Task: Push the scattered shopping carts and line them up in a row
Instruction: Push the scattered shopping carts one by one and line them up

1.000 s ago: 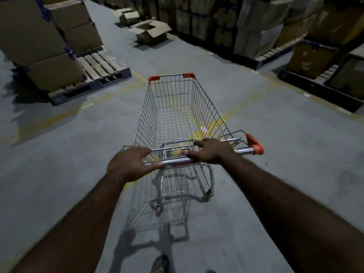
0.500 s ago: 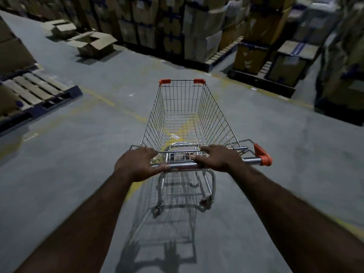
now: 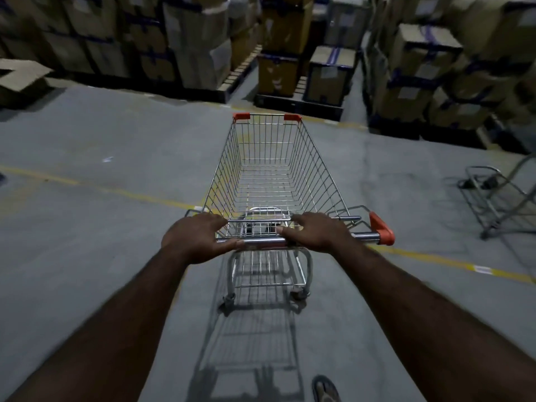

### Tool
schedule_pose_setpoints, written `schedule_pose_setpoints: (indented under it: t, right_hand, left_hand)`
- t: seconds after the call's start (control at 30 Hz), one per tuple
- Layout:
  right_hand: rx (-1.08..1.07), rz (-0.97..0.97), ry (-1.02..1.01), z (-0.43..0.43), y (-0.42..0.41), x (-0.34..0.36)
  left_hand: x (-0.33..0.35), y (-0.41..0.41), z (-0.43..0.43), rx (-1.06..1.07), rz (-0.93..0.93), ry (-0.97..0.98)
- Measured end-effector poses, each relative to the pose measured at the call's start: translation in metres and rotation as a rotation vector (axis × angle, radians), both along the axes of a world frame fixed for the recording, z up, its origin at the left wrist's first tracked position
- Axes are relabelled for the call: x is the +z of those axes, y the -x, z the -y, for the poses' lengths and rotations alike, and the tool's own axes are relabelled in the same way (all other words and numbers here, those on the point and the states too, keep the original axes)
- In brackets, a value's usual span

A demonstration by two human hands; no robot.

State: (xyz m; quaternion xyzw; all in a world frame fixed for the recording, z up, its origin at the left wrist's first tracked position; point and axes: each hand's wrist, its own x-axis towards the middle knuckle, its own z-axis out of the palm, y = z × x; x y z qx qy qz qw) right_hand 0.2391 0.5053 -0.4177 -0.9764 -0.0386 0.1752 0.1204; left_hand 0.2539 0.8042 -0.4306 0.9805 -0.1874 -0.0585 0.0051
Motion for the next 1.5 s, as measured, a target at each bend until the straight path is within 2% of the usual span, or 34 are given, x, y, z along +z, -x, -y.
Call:
schedule_pose_setpoints:
  t: [0.43,0.67,1.5]
  right_hand:
    - [-0.348,0.041,-0.016,0.108,0.055,-0.004]
    - [-0.456,0.073,-0.007,0.160,0.074,0.000]
    - [-0.652,0.086,0.023,0.424,0.051,-0.002]
  left_hand:
    - [0.004,-0.015,0.125,-0.230,-0.020,-0.023]
    - [0.006,-0.025,0.191,-0.315,-0.025,-0.042]
    - [0.008,-0.091,0.481,-0.470,-0.035,-0.012]
